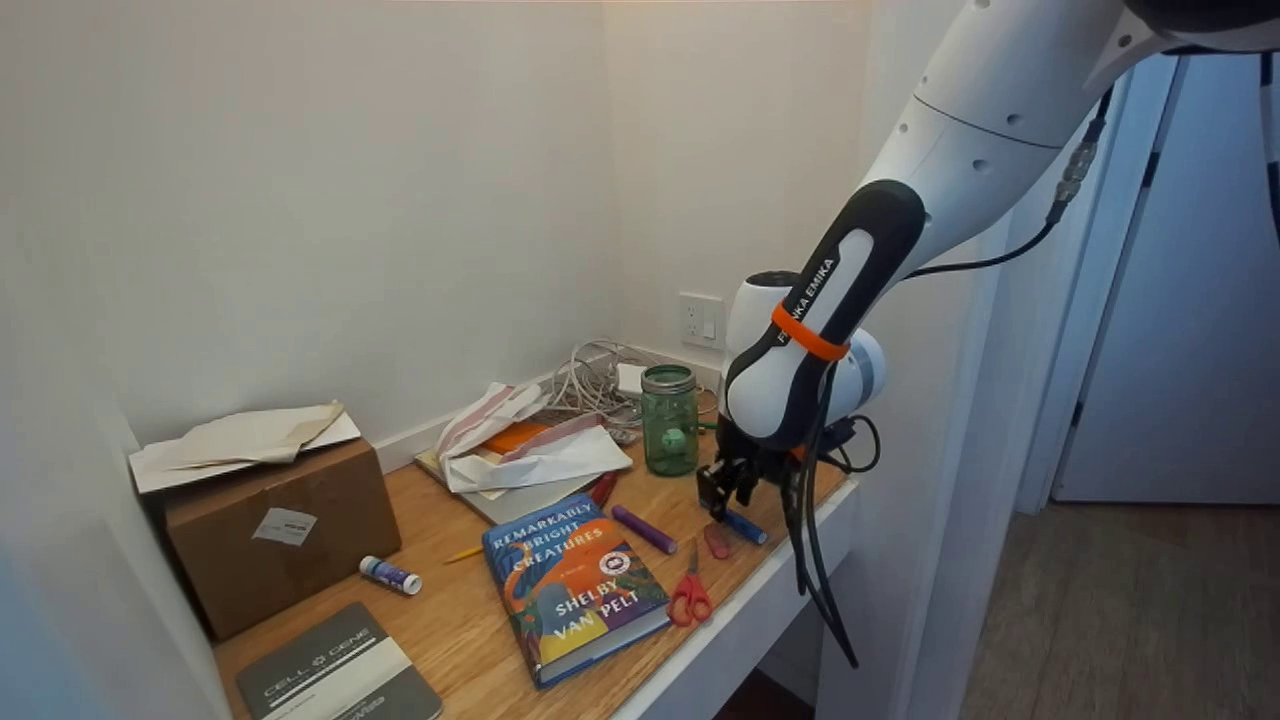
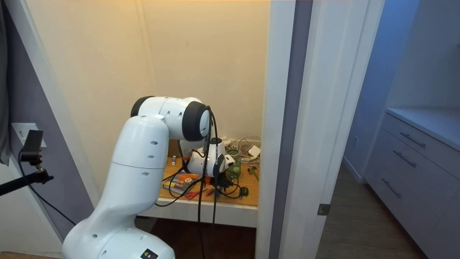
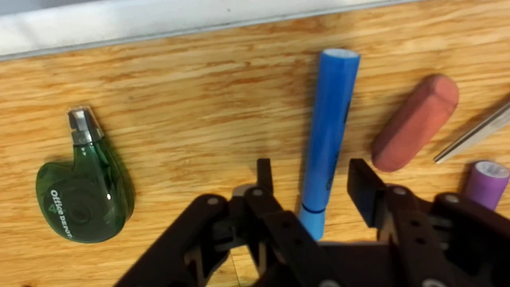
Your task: Put the purple marker on the table then put the blue marker on top of the glass jar
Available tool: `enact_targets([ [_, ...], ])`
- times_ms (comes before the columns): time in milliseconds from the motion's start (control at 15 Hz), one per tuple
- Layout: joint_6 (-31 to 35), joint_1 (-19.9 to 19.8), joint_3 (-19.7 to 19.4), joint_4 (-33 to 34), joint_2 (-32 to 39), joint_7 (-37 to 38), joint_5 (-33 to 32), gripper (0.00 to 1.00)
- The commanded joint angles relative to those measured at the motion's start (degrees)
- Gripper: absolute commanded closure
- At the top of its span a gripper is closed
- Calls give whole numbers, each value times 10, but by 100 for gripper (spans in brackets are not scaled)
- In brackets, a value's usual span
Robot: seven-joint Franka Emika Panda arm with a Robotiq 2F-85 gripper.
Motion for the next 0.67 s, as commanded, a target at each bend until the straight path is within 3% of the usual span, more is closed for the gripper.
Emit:
enact_targets([
  [0, 8, 14, -13, -2, -4, 22, -9, 77],
  [200, 2, 23, -23, -5, -12, 35, -10, 98],
  [267, 1, 23, -23, -7, -19, 37, -10, 100],
  [600, -28, 45, -48, -27, -87, 73, -17, 96],
])
